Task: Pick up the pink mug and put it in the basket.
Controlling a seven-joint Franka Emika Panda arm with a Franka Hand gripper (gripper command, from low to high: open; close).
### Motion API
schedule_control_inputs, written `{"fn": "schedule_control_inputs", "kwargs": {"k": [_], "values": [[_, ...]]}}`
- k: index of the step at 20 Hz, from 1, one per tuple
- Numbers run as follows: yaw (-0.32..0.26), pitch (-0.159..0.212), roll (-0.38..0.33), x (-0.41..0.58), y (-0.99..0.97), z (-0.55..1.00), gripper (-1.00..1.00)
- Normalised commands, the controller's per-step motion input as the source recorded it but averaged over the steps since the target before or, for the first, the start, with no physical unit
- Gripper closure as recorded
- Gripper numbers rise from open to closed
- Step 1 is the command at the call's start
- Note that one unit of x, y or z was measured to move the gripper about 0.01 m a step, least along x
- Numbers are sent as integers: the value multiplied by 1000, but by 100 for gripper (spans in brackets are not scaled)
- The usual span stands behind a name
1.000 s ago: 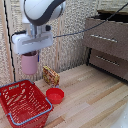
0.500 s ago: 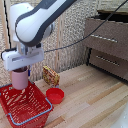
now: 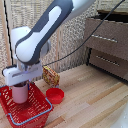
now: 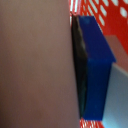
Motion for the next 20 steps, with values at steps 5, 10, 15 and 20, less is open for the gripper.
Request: {"fn": "schedule_control_inputs", "kwargs": {"k": [5,10,15,20], "values": [[0,90,-18,0,307,-180,-100],[-21,2,-24,-19,373,-11,-100],[-61,-35,-20,6,318,133,-100],[-7,-26,0,106,86,701,-100]]}}
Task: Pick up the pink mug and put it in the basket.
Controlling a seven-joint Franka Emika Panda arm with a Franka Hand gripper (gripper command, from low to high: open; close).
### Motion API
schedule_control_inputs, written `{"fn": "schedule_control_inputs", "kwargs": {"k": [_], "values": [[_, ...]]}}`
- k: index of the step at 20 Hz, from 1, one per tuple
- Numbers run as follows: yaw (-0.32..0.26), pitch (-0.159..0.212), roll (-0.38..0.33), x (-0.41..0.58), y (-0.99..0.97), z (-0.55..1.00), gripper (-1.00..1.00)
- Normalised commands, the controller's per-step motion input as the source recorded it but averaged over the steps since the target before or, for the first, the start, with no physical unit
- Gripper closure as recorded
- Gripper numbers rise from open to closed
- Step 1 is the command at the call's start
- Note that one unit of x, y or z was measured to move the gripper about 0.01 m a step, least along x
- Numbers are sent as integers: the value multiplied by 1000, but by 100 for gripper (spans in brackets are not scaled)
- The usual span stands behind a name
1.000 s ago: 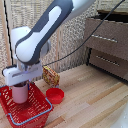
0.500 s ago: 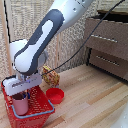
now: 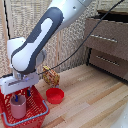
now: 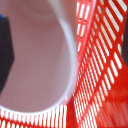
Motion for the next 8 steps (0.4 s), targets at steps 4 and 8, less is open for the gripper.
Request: {"fn": "schedule_control_inputs", "kwargs": {"k": [4,8], "values": [[0,-31,0,88,-26,929,-100],[2,28,-1,103,-81,761,-100]]}}
